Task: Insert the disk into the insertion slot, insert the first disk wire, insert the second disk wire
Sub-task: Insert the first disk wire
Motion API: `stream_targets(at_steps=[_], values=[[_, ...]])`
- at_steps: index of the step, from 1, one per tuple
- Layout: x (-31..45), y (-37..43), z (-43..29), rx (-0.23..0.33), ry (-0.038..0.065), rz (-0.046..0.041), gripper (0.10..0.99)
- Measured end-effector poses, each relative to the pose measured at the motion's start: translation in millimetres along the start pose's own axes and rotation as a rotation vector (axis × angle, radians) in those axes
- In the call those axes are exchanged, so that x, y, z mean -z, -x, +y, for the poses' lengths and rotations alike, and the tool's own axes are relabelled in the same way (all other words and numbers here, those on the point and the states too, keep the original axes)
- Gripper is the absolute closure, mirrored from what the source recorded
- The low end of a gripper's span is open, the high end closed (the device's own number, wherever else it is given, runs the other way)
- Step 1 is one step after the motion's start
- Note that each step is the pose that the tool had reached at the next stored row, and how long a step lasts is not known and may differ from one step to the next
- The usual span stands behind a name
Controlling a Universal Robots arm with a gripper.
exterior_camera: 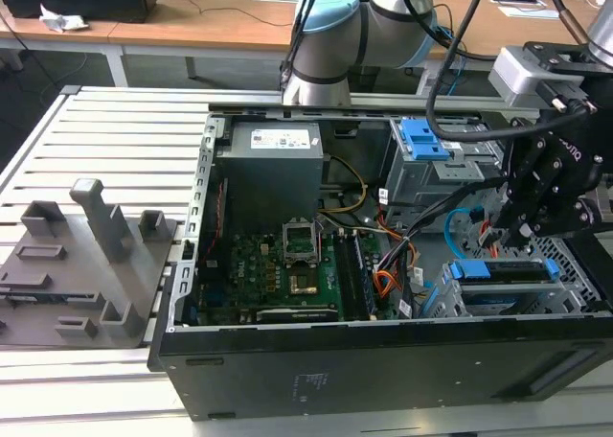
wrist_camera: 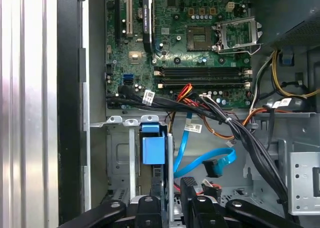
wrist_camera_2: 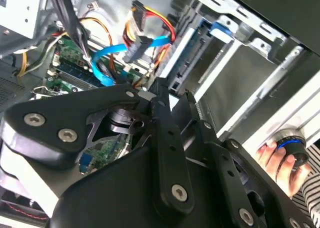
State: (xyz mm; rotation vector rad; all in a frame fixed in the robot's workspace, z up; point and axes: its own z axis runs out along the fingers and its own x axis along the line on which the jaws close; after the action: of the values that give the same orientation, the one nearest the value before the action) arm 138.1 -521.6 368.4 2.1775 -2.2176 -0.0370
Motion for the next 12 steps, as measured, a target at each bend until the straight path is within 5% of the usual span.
stream_targets(at_steps=[4,12], values=[[0.1,16.6,0.3,0.0,0.0,0.0,0.784],[-5.7,24.1,-1.9,0.0,0.0,0.0005,0.784]])
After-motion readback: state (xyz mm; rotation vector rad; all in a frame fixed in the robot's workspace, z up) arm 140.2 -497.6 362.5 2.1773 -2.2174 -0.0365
